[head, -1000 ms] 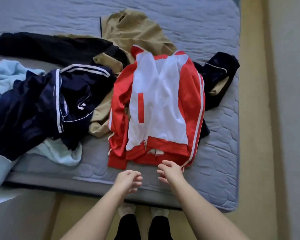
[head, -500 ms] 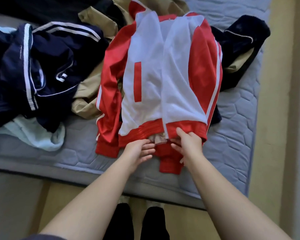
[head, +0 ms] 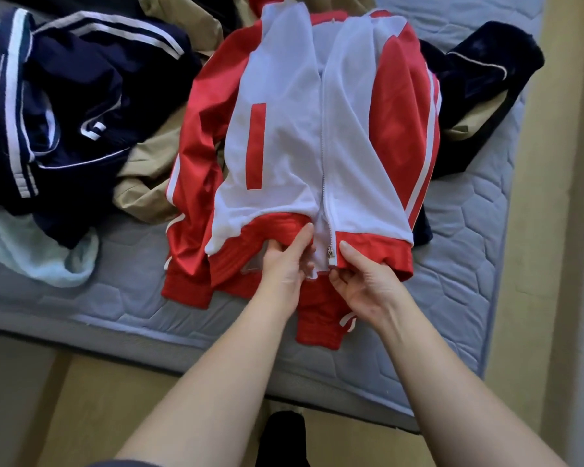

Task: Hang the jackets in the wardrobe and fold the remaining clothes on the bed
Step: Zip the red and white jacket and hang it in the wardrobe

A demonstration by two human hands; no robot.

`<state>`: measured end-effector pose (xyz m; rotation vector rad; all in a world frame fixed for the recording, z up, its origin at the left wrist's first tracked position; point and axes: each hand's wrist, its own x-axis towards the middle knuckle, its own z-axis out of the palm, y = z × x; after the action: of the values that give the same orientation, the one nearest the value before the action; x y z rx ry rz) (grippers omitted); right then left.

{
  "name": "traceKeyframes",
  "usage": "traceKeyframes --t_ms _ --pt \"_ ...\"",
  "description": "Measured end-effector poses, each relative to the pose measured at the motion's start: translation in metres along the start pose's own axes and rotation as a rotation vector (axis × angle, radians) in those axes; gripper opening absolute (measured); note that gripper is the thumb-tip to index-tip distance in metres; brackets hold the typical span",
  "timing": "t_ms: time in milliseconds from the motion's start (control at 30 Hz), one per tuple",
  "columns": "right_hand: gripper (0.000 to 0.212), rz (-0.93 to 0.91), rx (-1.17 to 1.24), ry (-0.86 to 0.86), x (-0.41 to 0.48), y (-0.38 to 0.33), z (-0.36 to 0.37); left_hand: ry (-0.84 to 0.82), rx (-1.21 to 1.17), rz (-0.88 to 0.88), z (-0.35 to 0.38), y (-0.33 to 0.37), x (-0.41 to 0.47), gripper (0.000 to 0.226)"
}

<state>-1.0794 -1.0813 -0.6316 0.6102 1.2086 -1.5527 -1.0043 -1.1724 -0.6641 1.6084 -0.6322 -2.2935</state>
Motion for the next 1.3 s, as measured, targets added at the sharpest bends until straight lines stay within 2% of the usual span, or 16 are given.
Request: traceKeyframes --t_ms 67,133,167,267,333,433,600,700,767,833,933,1000,1133,1233,1300 --pt "0.009 -0.009 0.012 -0.021 -0.001 -0.002 -0.001 0.03 0.209 0.035 0.006 0.002 0.003 0.018" --pt "0.005 -0.018 0.018 -0.014 -0.002 -0.003 -0.003 0.094 0.26 0.113 0.012 0.01 0.006 0.006" --pt "0.005 -0.018 0.025 -0.007 -0.003 -0.003 -0.004 0.113 0.214 0.136 0.012 0.017 0.008 0.002" --pt "0.004 -0.015 0.051 -0.004 -0.007 -0.001 -0.005 0.077 -0.135 0.066 0.003 0.038 0.007 0.019" --pt "0.007 -0.004 0.045 0.0 -0.008 0.003 -0.002 -0.001 -0.15 0.08 -0.007 0.044 0.004 0.02" --pt "0.007 -0.004 0.021 -0.014 -0.011 0.008 0.006 -0.091 0.135 0.061 -0.008 0.043 -0.001 0.018" --pt "0.013 -0.017 -0.008 -0.056 -0.01 0.009 0.007 0.022 0.371 -0.046 0.012 0.038 0.013 0.025" --pt "0.015 -0.02 0.0 -0.06 -0.01 0.008 0.003 0.03 0.724 -0.085 0.019 0.035 0.02 0.039" --pt "0.012 -0.022 0.019 -0.049 -0.01 0.008 0.002 0.076 0.883 -0.038 0.018 0.034 0.021 0.038" --pt "0.01 -0.027 0.03 -0.036 -0.011 0.009 0.002 0.073 0.753 -0.014 0.01 0.036 0.02 0.04" --pt "0.005 -0.039 0.035 -0.067 -0.016 0.01 0.003 -0.176 0.458 -0.082 -0.008 0.045 -0.003 0.021" --pt "0.007 -0.036 0.036 -0.133 -0.02 0.012 0.005 -0.32 0.344 -0.112 -0.022 0.054 -0.021 0.015" --pt "0.015 -0.02 0.125 -0.273 -0.029 0.017 0.012 -0.471 0.273 -0.113 -0.041 0.079 -0.046 0.016" --pt "0.021 -0.009 0.053 -0.167 -0.03 0.024 0.018 -0.452 0.294 -0.127 -0.046 0.089 -0.053 0.014" --pt "0.022 -0.008 0.059 -0.17 -0.031 0.026 0.021 -0.442 0.368 -0.108 -0.046 0.09 -0.052 0.015"
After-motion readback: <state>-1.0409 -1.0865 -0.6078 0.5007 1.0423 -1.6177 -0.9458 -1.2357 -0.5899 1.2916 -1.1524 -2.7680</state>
